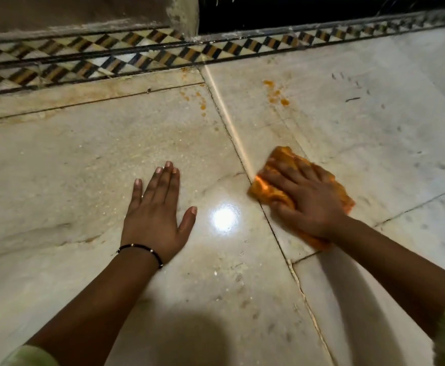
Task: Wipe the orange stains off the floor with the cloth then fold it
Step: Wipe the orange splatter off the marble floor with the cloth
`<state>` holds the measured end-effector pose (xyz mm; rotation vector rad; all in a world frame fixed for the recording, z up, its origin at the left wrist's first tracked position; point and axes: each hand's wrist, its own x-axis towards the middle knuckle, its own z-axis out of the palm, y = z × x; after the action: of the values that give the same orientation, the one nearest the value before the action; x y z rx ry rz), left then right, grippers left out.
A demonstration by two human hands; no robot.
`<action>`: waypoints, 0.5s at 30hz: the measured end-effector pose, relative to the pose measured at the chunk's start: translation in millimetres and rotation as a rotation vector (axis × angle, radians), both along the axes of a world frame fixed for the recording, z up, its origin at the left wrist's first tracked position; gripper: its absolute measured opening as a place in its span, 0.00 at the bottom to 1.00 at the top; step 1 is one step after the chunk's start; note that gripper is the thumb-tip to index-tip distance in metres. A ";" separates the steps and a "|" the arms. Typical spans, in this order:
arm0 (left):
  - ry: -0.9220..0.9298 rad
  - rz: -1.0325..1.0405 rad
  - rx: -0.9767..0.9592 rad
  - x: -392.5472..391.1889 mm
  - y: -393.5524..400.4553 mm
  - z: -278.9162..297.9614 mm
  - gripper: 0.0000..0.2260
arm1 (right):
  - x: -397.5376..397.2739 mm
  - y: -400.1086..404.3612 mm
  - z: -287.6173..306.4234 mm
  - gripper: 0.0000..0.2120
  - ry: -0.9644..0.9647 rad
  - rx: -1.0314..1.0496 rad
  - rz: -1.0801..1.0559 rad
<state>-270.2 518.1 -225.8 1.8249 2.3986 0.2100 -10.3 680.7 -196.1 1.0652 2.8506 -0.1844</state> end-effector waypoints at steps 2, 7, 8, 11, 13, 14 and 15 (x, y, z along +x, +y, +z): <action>-0.003 0.002 0.012 0.4 -0.1 -0.6 0.33 | 29.6 24.1 1.6 0.33 -0.037 0.011 -0.160; 0.003 0.019 0.006 1.9 1.2 -0.9 0.33 | -18.9 94.6 -0.4 0.29 -0.004 0.005 -0.504; 0.005 0.021 0.002 2.1 1.1 -0.7 0.33 | -40.3 97.5 -1.6 0.29 -0.004 -0.012 -0.517; 0.006 0.011 -0.012 3.4 1.1 1.6 0.33 | -94.2 76.7 0.4 0.29 -0.018 -0.030 -0.330; 0.006 0.011 -0.018 2.5 1.3 2.0 0.33 | -111.2 48.1 1.0 0.30 -0.024 -0.007 -0.143; 0.007 0.010 -0.021 2.8 1.4 2.7 0.33 | -107.9 33.4 1.7 0.30 -0.023 0.007 -0.065; 0.004 0.009 -0.022 2.8 1.4 3.1 0.33 | -98.3 19.3 2.3 0.30 -0.018 0.014 0.009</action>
<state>-267.5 519.5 -222.7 1.8079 2.4023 0.1800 -108.5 700.1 -193.7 1.0508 2.8443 -0.1540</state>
